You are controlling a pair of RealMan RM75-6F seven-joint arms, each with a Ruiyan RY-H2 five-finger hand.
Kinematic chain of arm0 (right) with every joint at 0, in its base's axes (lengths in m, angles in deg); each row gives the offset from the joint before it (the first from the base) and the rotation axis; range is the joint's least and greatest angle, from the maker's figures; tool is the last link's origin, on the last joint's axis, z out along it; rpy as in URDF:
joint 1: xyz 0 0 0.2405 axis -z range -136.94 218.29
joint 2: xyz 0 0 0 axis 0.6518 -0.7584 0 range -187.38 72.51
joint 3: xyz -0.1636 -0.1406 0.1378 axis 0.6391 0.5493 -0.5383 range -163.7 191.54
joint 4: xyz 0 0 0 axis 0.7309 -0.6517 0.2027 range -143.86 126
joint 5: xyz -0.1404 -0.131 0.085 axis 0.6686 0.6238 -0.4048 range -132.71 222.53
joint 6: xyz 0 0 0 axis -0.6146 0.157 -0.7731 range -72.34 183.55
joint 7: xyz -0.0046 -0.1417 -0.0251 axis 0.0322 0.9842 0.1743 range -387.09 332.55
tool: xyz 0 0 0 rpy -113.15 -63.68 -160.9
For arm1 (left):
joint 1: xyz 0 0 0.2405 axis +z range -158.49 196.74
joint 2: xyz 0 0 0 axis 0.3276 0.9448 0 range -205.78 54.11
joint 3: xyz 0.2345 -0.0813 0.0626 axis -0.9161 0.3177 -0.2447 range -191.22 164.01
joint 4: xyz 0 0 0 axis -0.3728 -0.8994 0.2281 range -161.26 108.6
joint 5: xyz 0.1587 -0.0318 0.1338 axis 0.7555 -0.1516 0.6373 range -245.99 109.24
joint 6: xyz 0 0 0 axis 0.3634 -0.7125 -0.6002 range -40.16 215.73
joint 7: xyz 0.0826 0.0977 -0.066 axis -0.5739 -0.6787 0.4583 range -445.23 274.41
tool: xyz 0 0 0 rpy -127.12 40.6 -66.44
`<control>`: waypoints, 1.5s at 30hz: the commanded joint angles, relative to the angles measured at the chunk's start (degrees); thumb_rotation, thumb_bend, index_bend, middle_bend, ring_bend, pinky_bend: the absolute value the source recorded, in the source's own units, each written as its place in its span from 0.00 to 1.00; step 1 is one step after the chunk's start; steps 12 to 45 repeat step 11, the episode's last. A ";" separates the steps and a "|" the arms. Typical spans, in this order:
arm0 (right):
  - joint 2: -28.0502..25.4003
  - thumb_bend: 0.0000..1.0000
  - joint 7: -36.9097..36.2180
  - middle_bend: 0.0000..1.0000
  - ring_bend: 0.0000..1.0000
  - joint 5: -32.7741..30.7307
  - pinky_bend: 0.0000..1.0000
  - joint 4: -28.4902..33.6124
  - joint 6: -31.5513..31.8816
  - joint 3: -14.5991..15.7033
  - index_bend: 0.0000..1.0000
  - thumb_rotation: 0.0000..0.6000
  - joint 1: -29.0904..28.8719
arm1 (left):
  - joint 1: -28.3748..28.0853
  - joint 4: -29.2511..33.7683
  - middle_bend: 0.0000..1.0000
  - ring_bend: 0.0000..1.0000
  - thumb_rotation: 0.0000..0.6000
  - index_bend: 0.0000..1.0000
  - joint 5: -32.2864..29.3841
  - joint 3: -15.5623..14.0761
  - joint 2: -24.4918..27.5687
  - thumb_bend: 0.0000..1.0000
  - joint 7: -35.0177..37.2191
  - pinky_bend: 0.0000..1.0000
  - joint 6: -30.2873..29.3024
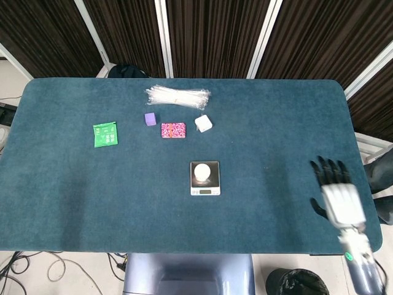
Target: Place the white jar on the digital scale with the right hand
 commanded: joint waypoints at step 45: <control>3.39 0.36 -6.64 0.00 0.00 6.99 0.00 -10.18 3.82 -1.84 0.00 1.00 10.24 | -0.21 -0.64 0.00 0.00 1.00 0.05 0.01 -0.15 -0.17 0.74 -0.85 0.00 0.56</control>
